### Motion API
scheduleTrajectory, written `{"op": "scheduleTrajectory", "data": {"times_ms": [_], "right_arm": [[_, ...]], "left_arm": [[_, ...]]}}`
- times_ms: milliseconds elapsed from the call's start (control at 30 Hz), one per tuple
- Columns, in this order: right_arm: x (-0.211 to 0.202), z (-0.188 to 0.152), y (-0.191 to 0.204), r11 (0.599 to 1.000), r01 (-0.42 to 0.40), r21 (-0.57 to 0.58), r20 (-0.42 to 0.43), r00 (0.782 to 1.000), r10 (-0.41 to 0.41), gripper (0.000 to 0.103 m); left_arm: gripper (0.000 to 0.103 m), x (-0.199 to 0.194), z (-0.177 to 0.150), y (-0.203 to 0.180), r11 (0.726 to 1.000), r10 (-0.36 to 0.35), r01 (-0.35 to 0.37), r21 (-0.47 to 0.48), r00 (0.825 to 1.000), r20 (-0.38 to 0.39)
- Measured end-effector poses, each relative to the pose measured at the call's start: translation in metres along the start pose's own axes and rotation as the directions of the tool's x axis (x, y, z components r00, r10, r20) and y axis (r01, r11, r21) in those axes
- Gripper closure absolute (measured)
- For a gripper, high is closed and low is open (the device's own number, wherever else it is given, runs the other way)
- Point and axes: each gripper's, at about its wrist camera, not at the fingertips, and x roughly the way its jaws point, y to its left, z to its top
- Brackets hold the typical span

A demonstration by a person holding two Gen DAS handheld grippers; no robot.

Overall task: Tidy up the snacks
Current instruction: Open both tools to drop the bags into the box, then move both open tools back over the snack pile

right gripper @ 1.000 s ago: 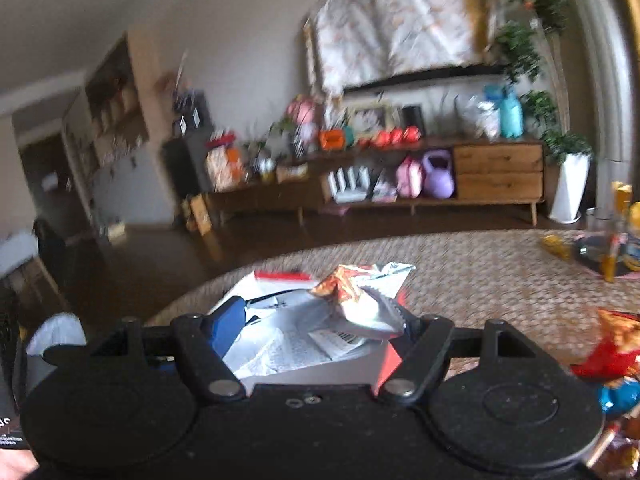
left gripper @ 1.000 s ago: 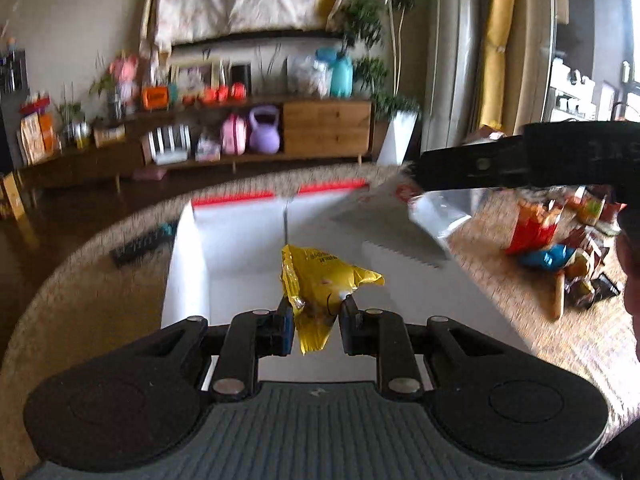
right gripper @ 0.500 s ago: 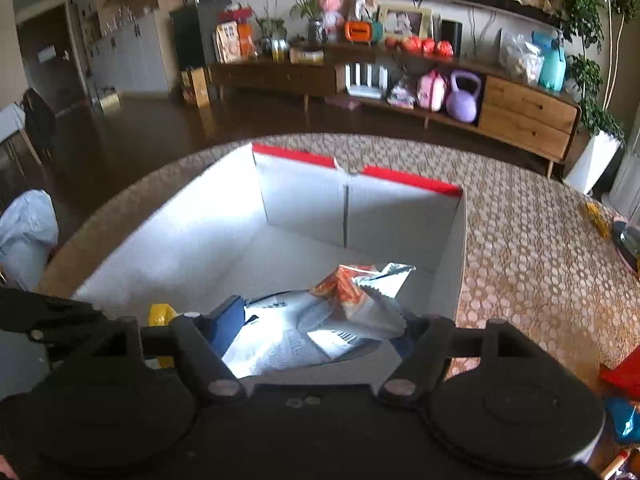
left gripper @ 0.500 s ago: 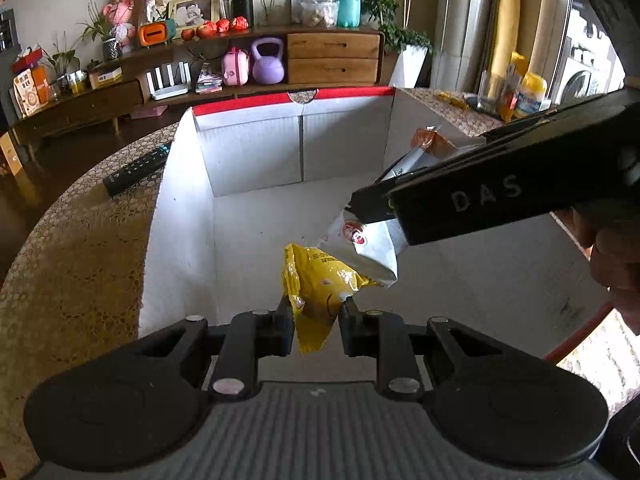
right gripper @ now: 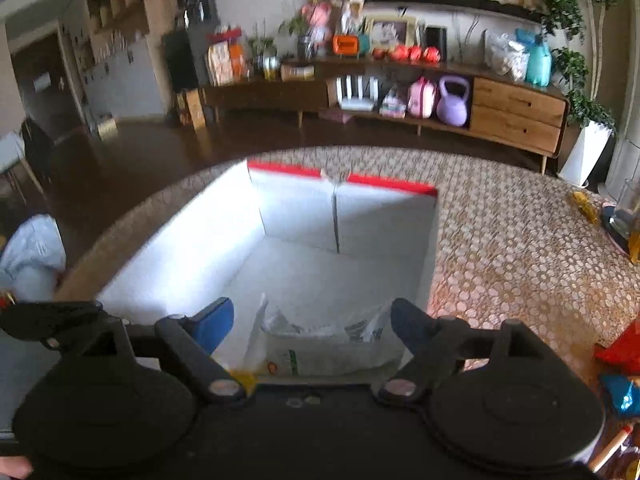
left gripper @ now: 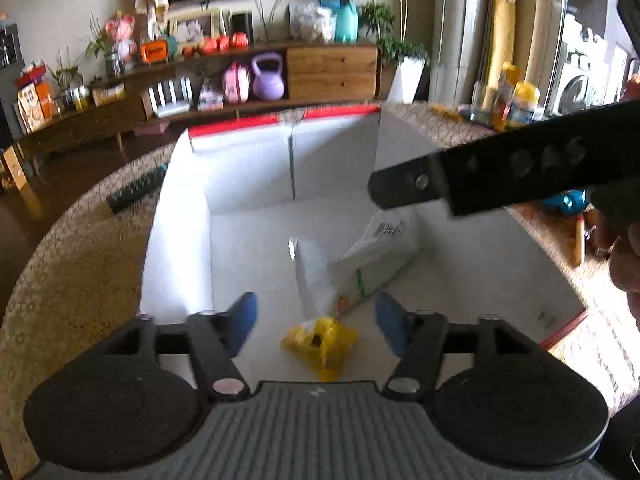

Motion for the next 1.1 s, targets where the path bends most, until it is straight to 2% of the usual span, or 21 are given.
{"op": "scheduleTrajectory", "data": {"times_ms": [200,367,500,667,1100], "right_arm": [[-0.048,0.004,-0.021,0.998,-0.012,0.068,0.143,0.990,0.003,0.017],[-0.091,-0.004,-0.045,0.992,0.011,0.123,0.264,0.964,-0.043,0.017],[-0.115,-0.014,-0.064,0.988,0.051,0.149,0.312,0.945,-0.096,0.017],[-0.135,-0.028,-0.087,0.975,0.098,0.201,0.342,0.925,-0.163,0.014],[-0.159,-0.083,-0.139,0.917,0.224,0.330,0.306,0.894,-0.329,0.014]], "left_arm": [[0.027,-0.013,0.006,-0.009,1.000,0.029,-0.029,-0.005,0.998,0.060],[0.026,-0.031,0.013,-0.018,0.999,0.019,-0.011,-0.052,0.988,0.151],[0.017,-0.040,0.022,-0.034,0.999,0.011,-0.001,-0.047,0.977,0.214],[0.017,-0.046,0.033,-0.060,0.999,-0.043,0.049,-0.013,0.963,0.267],[0.016,-0.037,0.038,-0.144,0.976,-0.206,0.179,0.121,0.939,0.274]]}}
